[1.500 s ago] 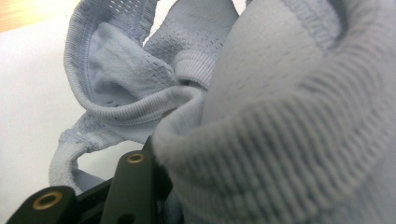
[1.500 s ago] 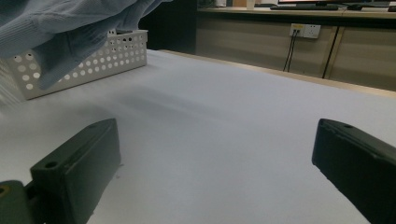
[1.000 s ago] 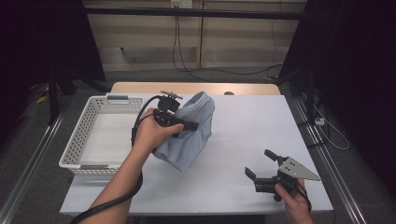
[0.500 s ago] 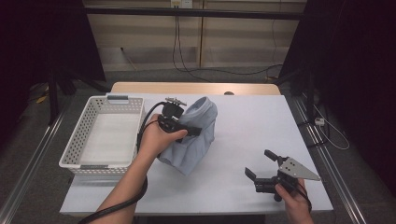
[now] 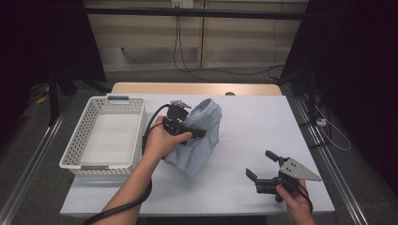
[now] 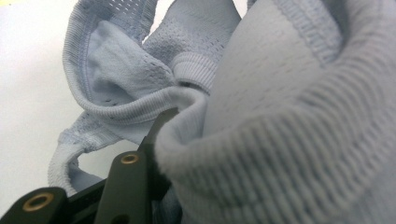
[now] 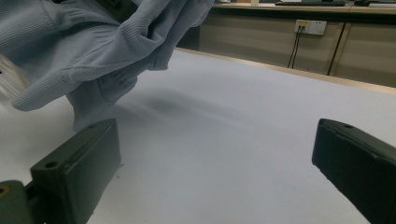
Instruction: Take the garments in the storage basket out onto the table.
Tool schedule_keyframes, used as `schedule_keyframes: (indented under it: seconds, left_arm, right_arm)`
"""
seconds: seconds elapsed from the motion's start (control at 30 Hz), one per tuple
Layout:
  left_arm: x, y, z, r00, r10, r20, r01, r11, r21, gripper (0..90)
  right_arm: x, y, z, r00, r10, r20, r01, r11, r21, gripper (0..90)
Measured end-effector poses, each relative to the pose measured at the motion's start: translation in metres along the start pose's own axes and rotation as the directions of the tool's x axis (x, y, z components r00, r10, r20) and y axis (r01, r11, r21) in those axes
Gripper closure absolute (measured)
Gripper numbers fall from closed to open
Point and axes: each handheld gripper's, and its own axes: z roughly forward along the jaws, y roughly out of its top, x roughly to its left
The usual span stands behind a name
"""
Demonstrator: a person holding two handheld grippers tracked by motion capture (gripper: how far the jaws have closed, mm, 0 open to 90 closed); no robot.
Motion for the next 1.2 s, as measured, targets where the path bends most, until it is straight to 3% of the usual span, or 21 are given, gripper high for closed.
schedule_keyframes:
  seconds: [0.53, 0.63, 0.7, 0.73, 0.8, 0.93, 1.03, 1.2]
  left_arm:
    - [0.0002, 0.0005, 0.0007, 0.9999, 0.014, -0.008, -0.014, 0.9999, -0.001, 48.8]
    - [0.0, 0.002, -0.0014, 0.9999, 0.013, -0.002, -0.013, 0.9994, -0.032, 50.3]
    - [0.0002, 0.0046, -0.0055, 0.9991, -0.021, 0.037, 0.024, 0.997, -0.074, 57.9]
    - [-0.0005, 0.006, -0.0065, 0.9992, -0.017, 0.036, 0.019, 0.9969, -0.076, 57.5]
    - [-0.0027, 0.007, -0.0061, 0.9998, 0.018, 0.007, -0.018, 0.9991, -0.038, 57.6]
    - [-0.0009, 0.0041, -0.0047, 0.9997, -0.009, 0.021, 0.01, 0.9993, -0.036, 59.4]
    - [0.0037, 0.0, -0.0025, 0.9996, -0.024, 0.011, 0.025, 0.9988, -0.041, 57.5]
    - [0.0061, -0.0025, -0.001, 0.9998, -0.007, -0.019, 0.007, 0.9996, -0.028, 47.6]
  right_arm:
    - [-0.0002, -0.0005, 0.0016, 1.0, 0.005, -0.003, -0.005, 1.0, 0.004, 0.9]
    - [0.0002, -0.0005, 0.0023, 1.0, 0.003, -0.006, -0.003, 1.0, 0.004, 0.9]
    - [0.0004, -0.0006, 0.0026, 1.0, 0.002, -0.008, -0.002, 1.0, 0.005, 0.9]
    - [0.0004, -0.0005, 0.0027, 1.0, 0.0, -0.009, 0.0, 1.0, 0.006, 0.9]
    - [0.0006, -0.0006, 0.0028, 1.0, 0.001, -0.009, -0.001, 1.0, 0.005, 0.9]
    - [0.0006, -0.0005, 0.0023, 1.0, 0.0, -0.009, 0.0, 1.0, 0.004, 0.9]
    - [0.0006, -0.0005, 0.0018, 1.0, 0.001, -0.006, -0.001, 1.0, 0.005, 0.9]
    - [0.0011, -0.0004, 0.0018, 1.0, 0.001, -0.006, -0.001, 1.0, 0.007, 0.9]
